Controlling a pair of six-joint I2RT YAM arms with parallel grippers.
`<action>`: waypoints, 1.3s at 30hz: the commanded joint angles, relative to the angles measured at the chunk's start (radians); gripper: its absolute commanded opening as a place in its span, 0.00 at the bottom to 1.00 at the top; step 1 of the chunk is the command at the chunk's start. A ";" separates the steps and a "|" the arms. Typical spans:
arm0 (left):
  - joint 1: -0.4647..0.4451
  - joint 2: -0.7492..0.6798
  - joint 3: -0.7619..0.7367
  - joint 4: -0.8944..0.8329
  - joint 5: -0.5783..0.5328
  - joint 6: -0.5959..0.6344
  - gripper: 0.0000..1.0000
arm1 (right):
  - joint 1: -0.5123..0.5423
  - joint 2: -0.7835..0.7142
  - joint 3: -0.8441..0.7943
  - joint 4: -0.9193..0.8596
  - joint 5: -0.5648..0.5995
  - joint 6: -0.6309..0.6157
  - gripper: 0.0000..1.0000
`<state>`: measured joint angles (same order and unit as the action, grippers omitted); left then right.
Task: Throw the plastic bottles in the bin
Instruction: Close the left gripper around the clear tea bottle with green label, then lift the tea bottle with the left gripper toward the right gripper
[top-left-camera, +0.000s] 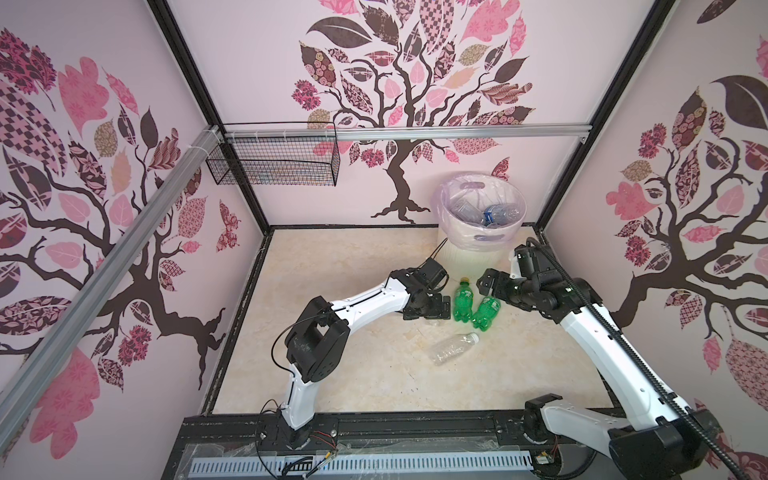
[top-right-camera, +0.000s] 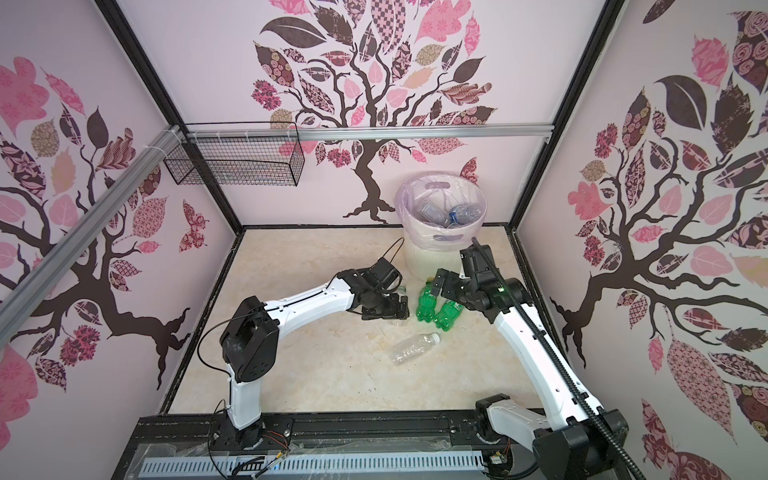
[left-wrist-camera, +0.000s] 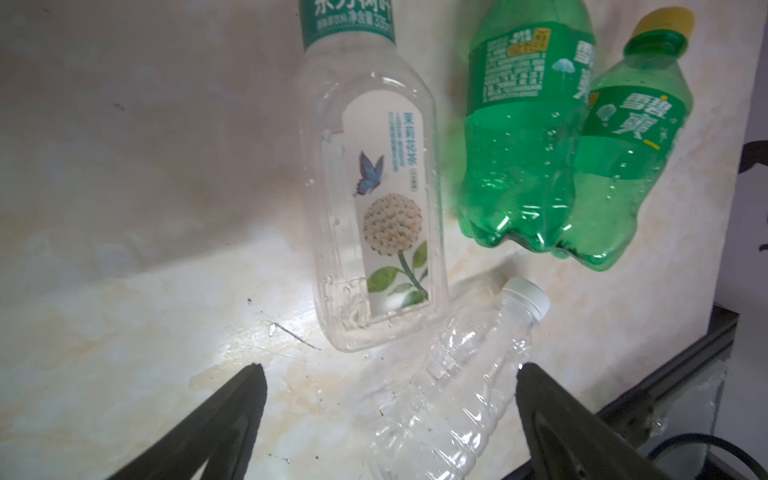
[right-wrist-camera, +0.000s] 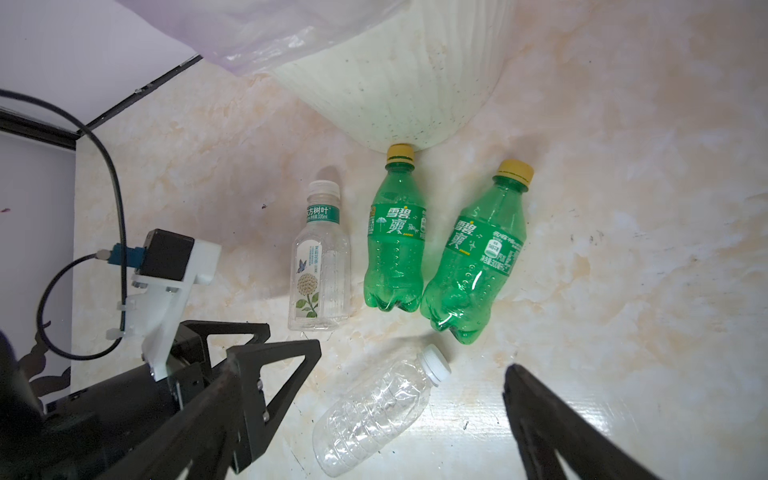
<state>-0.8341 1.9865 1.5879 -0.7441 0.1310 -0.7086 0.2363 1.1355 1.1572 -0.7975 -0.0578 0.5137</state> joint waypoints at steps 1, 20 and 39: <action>0.007 0.039 0.025 0.020 -0.047 0.014 0.97 | -0.023 -0.037 0.023 -0.026 -0.025 0.013 1.00; 0.007 0.149 0.086 0.061 -0.113 0.033 0.95 | -0.026 -0.031 -0.007 -0.031 -0.070 0.023 0.99; 0.012 0.110 0.020 0.112 -0.103 0.086 0.66 | -0.026 0.004 -0.002 -0.003 -0.104 0.023 1.00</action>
<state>-0.8268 2.1391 1.6337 -0.6590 0.0181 -0.6464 0.2142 1.1278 1.1507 -0.8036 -0.1516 0.5255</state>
